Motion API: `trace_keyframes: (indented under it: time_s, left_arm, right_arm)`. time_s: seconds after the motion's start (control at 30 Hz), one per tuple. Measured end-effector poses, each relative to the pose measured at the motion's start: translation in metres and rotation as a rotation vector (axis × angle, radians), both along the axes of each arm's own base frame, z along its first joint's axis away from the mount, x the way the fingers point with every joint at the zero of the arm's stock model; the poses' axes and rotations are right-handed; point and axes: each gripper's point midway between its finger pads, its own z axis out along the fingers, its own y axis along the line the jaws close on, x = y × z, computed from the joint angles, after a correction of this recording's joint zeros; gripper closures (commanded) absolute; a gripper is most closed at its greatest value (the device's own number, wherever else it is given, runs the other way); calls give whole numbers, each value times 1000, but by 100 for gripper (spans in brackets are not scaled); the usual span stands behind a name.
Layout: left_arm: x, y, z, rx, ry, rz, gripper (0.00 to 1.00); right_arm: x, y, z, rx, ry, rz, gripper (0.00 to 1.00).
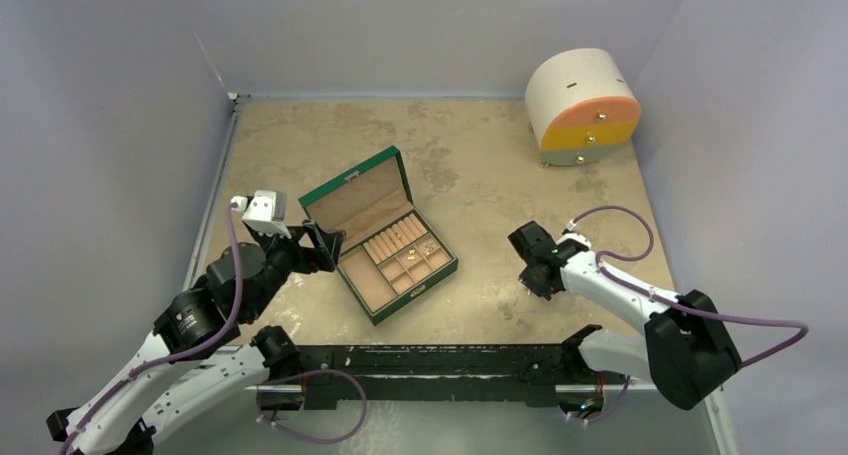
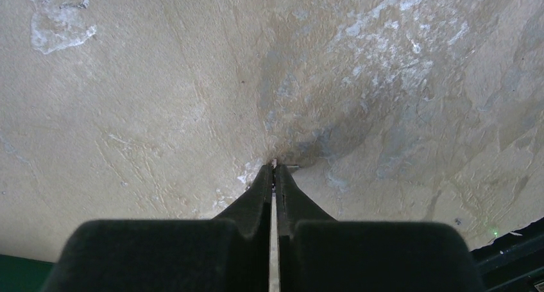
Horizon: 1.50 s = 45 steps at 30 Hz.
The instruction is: Organize the mixed jewelry
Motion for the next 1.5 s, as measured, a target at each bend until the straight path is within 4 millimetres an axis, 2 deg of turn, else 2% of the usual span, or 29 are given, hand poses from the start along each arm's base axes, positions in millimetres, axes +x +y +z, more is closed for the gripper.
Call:
trace_keyframes:
  time_s: [0.3, 0.6, 0.8, 1.0, 1.23, 1.37, 1.5]
  left_arm:
    - [0, 0, 0, 0, 0, 0, 14]
    - [0, 0, 0, 0, 0, 0, 14]
    - [0, 0, 0, 0, 0, 0, 14]
    - [0, 0, 0, 0, 0, 0, 14]
    - [0, 0, 0, 0, 0, 0, 14]
    - [0, 0, 0, 0, 0, 0, 14]
    - [0, 0, 0, 0, 0, 0, 14]
  right_arm:
    - [1, -4, 8, -11, -25, 5, 100]
    - [23, -1, 50, 6, -178, 53, 100]
    - [41, 11, 75, 22, -289, 203, 100]
    - [67, 48, 107, 86, -420, 464, 100]
    - [89, 109, 134, 211, -511, 767, 100]
    - [93, 145, 146, 247, -542, 913, 100]
    - [84, 193, 158, 259, -573, 1088, 100]
